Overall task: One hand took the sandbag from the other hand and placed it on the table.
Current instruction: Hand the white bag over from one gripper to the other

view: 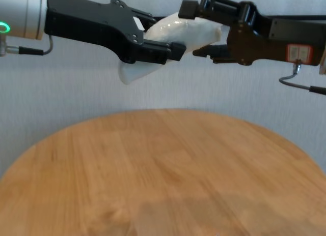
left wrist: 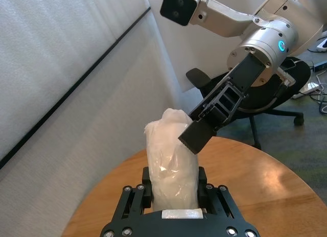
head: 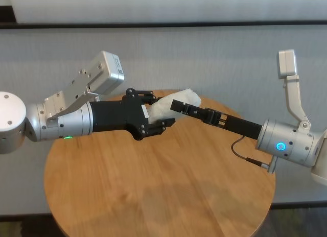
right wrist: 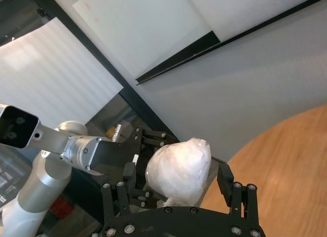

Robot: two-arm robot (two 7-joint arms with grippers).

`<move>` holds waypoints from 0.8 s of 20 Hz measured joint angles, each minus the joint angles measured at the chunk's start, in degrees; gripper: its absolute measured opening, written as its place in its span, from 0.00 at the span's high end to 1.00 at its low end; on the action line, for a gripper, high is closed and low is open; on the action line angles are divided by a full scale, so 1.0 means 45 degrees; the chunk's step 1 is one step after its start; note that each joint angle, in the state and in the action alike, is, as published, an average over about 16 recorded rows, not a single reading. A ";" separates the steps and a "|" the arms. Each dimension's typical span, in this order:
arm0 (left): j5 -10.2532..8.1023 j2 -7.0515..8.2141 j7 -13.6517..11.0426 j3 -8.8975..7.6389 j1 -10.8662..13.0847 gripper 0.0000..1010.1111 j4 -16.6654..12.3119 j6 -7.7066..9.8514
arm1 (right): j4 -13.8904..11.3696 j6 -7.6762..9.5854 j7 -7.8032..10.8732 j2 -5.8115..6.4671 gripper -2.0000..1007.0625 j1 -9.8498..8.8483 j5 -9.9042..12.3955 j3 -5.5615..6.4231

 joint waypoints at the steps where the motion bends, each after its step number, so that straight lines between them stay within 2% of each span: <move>1: 0.0000 0.0000 0.0000 0.0000 0.0000 0.49 0.0000 0.0000 | 0.0015 -0.0002 0.0013 0.0004 0.01 0.0020 0.0010 -0.0032; 8: 0.0000 0.0000 0.0000 0.0000 0.0000 0.49 0.0000 0.0000 | 0.0127 -0.0040 -0.0001 0.0004 0.01 0.0151 0.0079 -0.0225; 16: 0.0000 0.0000 0.0000 0.0000 0.0000 0.49 0.0000 0.0000 | 0.0253 -0.0072 0.0180 0.0009 0.01 0.0248 0.0239 -0.0348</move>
